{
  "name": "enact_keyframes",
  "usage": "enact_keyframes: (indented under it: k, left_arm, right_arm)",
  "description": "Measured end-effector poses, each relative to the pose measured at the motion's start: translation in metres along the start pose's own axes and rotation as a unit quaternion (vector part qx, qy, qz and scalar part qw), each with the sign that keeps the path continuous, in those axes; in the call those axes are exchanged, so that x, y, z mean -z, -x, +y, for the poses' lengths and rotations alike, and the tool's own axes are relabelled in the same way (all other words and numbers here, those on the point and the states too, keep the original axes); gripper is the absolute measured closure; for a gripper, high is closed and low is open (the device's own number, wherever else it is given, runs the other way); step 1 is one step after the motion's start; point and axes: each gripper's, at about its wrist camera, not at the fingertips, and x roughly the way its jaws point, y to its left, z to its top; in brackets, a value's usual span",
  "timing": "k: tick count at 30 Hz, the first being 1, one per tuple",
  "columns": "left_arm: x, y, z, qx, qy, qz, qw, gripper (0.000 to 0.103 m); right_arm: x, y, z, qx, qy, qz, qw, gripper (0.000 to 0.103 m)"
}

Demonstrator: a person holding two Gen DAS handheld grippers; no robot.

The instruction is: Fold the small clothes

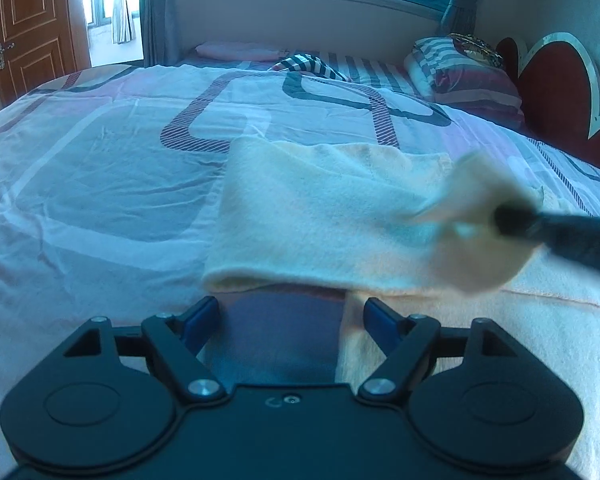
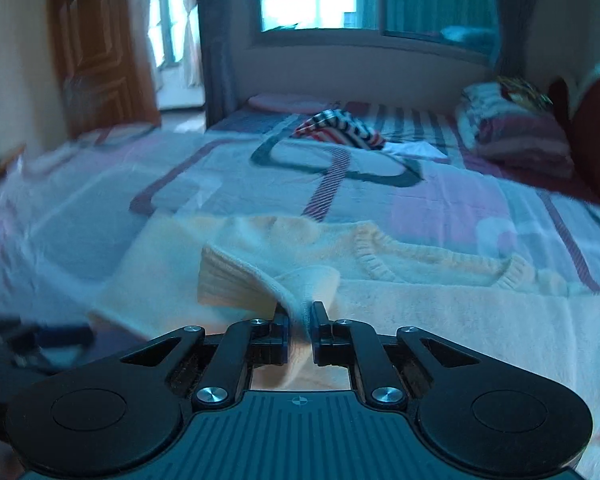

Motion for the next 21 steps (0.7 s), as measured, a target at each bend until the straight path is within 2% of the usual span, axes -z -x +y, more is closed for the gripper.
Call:
enact_keyframes:
  k: [3, 6, 11, 13, 16, 18, 19, 21]
  left_arm:
    - [0.0, -0.002, -0.002, -0.003, -0.003, 0.0, 1.0, 0.025]
    - [-0.001, -0.004, -0.005, -0.004, -0.007, -0.002, 1.0, 0.024]
    - [-0.001, -0.006, -0.008, -0.008, -0.01, -0.007, 0.9999, 0.025]
    - [0.0, -0.006, -0.009, -0.008, -0.012, -0.011, 0.9998, 0.027]
    - [-0.001, -0.006, -0.009, -0.003, -0.014, -0.017, 0.9997, 0.037]
    - [-0.002, -0.006, -0.009, 0.003, -0.013, -0.02, 0.9997, 0.045]
    - [-0.003, -0.005, -0.009, 0.006, -0.012, -0.02, 0.9997, 0.047]
    - [-0.004, -0.004, -0.009, 0.012, -0.008, -0.023, 0.9996, 0.055]
  right_arm:
    - [-0.009, 0.016, -0.036, -0.011, -0.092, -0.003, 0.996, 0.094]
    - [-0.009, 0.031, -0.073, 0.001, -0.153, -0.002, 0.988, 0.094]
    - [0.016, 0.04, -0.142, 0.031, -0.273, 0.044, 0.961, 0.094]
    - [0.023, 0.045, -0.156, 0.03, -0.296, 0.048, 0.953, 0.094]
    - [0.023, 0.056, -0.161, 0.044, -0.282, 0.034, 0.958, 0.091]
    - [0.021, 0.059, -0.162, 0.045, -0.277, 0.026, 0.959, 0.08]
    - [0.02, 0.06, -0.163, 0.044, -0.28, 0.024, 0.959, 0.07]
    - [0.022, 0.056, -0.163, 0.053, -0.281, 0.022, 0.958, 0.068]
